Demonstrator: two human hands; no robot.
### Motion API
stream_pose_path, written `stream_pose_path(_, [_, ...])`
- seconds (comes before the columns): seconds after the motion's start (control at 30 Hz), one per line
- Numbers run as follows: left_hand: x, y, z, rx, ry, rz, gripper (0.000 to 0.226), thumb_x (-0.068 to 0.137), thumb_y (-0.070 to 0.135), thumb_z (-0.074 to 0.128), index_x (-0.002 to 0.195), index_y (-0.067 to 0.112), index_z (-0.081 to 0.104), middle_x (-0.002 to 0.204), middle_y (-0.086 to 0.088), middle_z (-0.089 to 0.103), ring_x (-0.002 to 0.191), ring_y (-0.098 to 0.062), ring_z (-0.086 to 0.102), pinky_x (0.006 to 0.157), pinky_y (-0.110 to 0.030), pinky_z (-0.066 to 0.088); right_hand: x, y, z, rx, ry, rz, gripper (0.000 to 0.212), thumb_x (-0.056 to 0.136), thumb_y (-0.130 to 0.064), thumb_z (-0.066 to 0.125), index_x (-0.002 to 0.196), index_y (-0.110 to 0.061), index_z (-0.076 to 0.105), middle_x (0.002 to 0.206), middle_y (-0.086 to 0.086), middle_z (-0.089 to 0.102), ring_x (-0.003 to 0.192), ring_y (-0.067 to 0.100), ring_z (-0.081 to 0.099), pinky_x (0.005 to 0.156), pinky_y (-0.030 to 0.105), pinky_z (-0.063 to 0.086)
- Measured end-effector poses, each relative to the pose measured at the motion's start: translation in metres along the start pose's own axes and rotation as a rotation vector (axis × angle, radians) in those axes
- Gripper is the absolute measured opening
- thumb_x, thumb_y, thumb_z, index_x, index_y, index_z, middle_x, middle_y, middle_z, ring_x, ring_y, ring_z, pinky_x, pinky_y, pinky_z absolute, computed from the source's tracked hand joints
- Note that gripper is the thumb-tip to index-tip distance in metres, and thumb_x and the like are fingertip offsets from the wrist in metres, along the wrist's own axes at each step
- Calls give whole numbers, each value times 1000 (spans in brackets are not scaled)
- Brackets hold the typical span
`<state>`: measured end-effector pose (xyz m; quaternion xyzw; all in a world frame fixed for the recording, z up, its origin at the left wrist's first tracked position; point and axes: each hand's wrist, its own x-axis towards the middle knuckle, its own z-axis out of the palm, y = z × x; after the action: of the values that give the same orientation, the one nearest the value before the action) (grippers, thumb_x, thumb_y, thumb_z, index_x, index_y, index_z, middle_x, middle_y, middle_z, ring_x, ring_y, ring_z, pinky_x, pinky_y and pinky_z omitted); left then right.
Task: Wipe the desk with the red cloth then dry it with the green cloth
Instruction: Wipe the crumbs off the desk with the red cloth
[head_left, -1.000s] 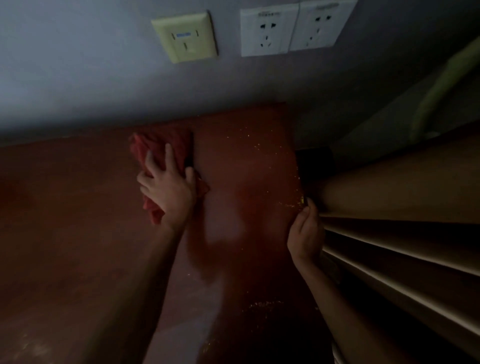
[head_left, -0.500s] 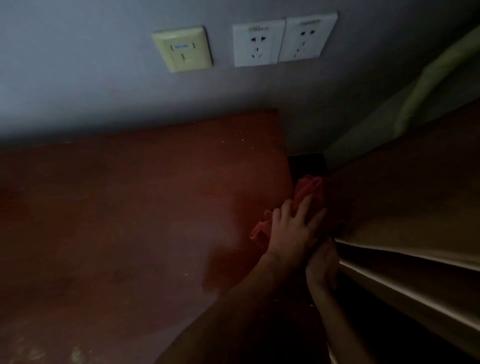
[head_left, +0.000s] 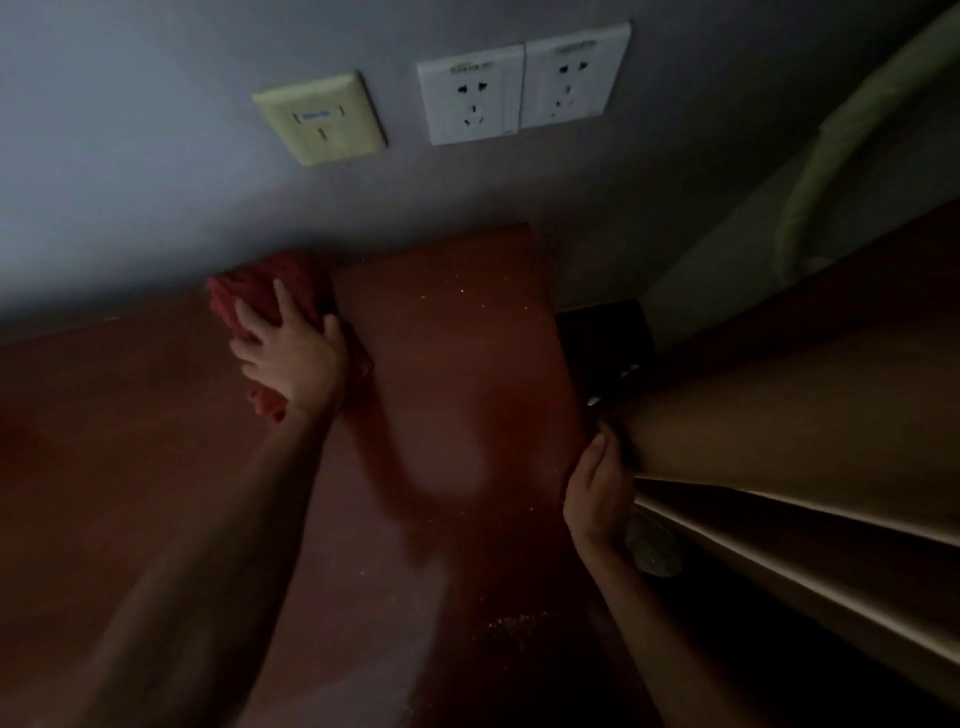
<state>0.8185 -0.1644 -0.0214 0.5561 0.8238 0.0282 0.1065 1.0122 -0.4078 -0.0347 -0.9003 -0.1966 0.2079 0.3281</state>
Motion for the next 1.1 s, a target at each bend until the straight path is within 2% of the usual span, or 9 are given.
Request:
stream_pose_path(0.1, [-48,61,16,41,-21,230,70,89,45,59,152,35,30,161,-13,18,130,-49,32,103,-53,33,0,2,0,9,9,5,54,96,-35,27,130,-5,56,118,20,67,105,35,65,80,30,47])
stream_pose_path(0.2, [-123,122,36,96,-126,692,68,90,46,55,152,38,28,161,-12,18,127,-47,34,99,-51,36,3,5,1,41,49,9,48,96,-28,31,127,-2,58,119,20,67,107,33,65,82,27,44])
stream_pose_path(0.3, [-194,141,52,148,-281,1190,49,93,36,45,142,38,46,156,-11,33,120,-45,45,92,-47,40,2,12,-3,44,46,37,51,94,-25,31,122,8,58,118,29,64,105,41,63,83,30,38])
stream_pose_path(0.37, [-218,130,54,220,-317,1297,43,91,38,47,133,39,57,148,-6,47,114,-41,54,85,-43,44,0,16,-5,62,48,36,49,92,-20,33,114,15,59,111,35,63,99,46,63,77,27,35])
stream_pose_path(0.53, [-160,94,33,111,-252,1104,64,94,37,52,153,37,27,163,-10,18,138,-50,24,105,-57,31,-1,8,-6,89,23,-14,47,94,-20,33,127,5,56,123,25,63,111,37,62,86,25,37])
stream_pose_path(0.7, [-19,-8,-7,127,-111,675,70,84,29,69,148,31,41,157,-21,28,130,-56,33,105,-59,33,2,7,-10,144,-78,93,60,92,-36,24,136,-5,51,135,17,57,124,31,53,91,24,36])
stream_pose_path(0.8, [22,-88,-30,96,-70,475,71,83,24,72,148,28,42,152,-26,29,124,-56,37,99,-62,39,8,9,-14,201,-175,194,48,103,-35,29,136,-8,51,138,14,54,128,29,49,98,27,35])
stream_pose_path(1.0, [-66,-101,-8,38,-42,389,72,78,25,74,144,27,47,150,-24,34,111,-55,44,92,-59,40,0,26,-37,240,-376,433,55,103,-45,26,146,-14,38,151,11,38,137,29,38,107,36,32])
stream_pose_path(1.1, [-142,-43,14,46,-81,587,72,77,34,74,144,32,47,151,-20,36,113,-52,44,90,-57,41,-12,36,-51,262,-400,505,60,100,-51,29,146,-12,36,149,10,38,134,28,40,108,40,32])
